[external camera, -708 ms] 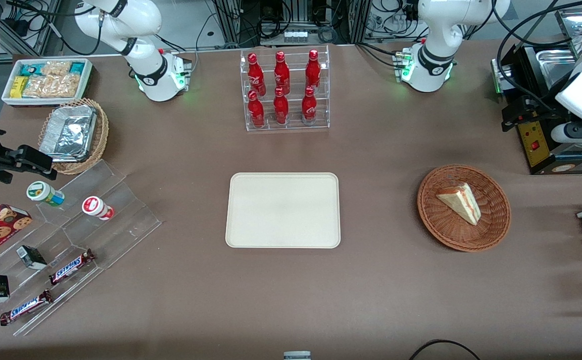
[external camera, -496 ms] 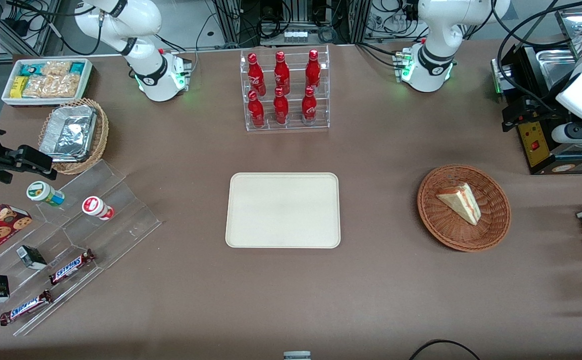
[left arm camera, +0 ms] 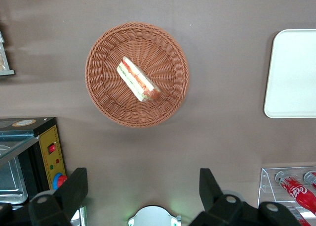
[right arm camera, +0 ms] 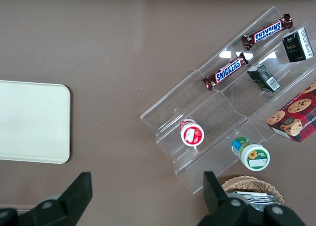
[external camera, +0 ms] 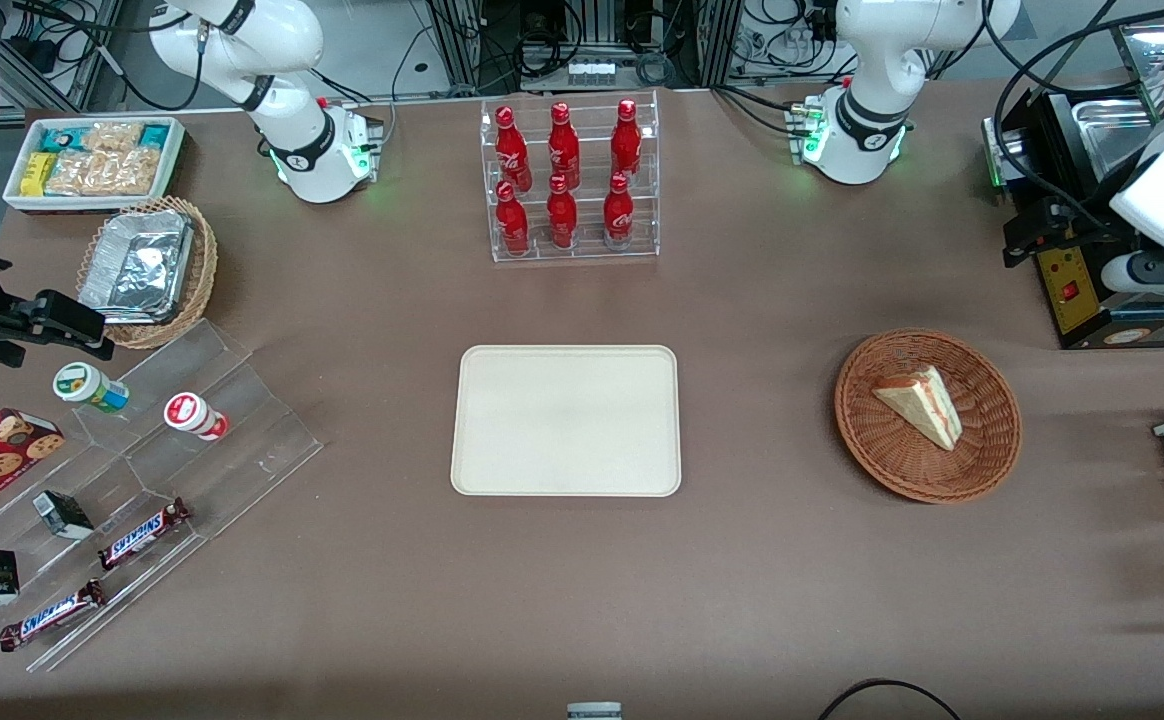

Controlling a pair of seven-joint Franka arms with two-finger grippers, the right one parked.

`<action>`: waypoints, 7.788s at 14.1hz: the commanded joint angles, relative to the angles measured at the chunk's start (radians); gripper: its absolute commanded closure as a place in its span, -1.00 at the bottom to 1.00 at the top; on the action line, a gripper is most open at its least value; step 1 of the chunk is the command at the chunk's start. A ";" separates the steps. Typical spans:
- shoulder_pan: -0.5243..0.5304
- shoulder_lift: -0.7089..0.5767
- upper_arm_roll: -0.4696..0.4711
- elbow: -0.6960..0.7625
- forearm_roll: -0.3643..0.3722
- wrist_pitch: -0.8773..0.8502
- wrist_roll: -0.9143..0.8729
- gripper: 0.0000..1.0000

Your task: Place sandwich from basket to tray

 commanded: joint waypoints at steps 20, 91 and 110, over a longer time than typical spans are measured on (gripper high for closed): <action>0.100 0.170 0.009 -0.638 0.010 0.847 -0.755 -1.00; -0.514 0.491 0.000 -0.028 -0.123 0.636 -0.620 -1.00; -0.014 0.051 -0.002 -0.034 0.027 0.148 -0.113 -1.00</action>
